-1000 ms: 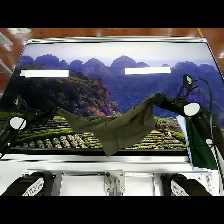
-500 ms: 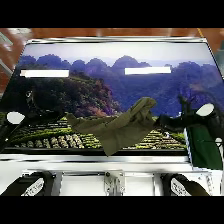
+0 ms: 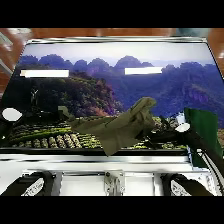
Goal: Fold the shirts.
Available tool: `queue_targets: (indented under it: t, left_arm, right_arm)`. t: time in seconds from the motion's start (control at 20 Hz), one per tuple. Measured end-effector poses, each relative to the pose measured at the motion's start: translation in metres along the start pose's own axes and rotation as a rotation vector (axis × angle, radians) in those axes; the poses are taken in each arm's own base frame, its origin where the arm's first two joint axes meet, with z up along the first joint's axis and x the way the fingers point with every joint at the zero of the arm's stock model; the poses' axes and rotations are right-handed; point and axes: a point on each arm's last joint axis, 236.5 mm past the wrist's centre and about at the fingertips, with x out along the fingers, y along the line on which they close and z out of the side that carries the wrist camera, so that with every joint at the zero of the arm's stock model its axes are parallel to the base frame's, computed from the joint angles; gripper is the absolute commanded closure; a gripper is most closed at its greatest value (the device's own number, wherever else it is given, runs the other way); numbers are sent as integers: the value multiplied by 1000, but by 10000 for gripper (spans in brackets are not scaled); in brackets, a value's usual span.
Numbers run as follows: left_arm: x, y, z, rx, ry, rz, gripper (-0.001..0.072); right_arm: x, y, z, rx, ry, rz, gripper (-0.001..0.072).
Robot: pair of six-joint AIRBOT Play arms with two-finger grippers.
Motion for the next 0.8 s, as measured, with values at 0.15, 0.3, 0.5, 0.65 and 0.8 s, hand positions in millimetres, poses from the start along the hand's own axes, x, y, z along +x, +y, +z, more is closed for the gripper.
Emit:
queue_targets:
  t: [0.15,0.3,0.5,0.65,0.8]
  left_arm:
    - [0,-1,-1,3,6,-2,672]
    - [-1,-2,-1,9,8,-4,672]
    - [-18,-14,20,76,-46,-16,672]
    - [-64,-44,67,180,-186,-37,672]
    - [-159,-84,129,301,-447,-30,673]
  right_arm:
    - [17,12,7,45,-33,46,569]
    - [15,33,15,12,-50,105,657]
    - [-39,99,35,-196,-129,245,657]
    - [-130,172,48,-446,-323,346,657]
    - [-255,248,32,-678,-613,407,657]
